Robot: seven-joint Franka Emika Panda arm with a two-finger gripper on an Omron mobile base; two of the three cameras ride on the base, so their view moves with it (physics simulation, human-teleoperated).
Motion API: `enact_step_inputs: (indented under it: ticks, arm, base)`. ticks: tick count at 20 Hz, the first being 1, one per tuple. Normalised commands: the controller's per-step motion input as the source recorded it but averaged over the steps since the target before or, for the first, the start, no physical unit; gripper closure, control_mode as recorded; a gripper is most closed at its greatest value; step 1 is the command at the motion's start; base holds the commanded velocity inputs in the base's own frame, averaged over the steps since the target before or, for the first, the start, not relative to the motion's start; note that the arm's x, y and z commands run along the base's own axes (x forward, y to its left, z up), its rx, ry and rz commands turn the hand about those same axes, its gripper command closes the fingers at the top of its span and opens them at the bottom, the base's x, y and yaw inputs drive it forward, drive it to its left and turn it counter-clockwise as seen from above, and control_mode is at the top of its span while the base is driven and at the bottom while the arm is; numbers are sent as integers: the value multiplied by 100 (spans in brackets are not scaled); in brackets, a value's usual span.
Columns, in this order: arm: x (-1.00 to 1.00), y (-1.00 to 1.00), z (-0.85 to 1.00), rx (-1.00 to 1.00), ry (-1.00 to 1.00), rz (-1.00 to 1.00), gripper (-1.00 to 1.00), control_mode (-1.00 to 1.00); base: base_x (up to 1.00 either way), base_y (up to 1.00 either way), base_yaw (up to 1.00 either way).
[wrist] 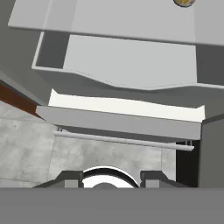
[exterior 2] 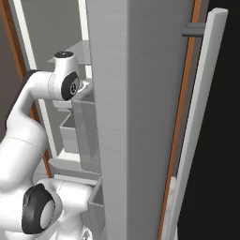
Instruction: Pick avocado from the fridge and place it on the plate on the counter.
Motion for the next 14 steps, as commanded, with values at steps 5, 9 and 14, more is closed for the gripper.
enact_step_inputs:
  ticks: [5,9,14]
  arm:
    - [0,0,0,0,0,0,-100,-100]
    - [0,-3,4,0,0,0,-100,-100]
    - [5,13,32,-6,-12,0,-100,-100]
  base:
    - [0,0,0]
    - [0,0,0]
    - [0,0,0]
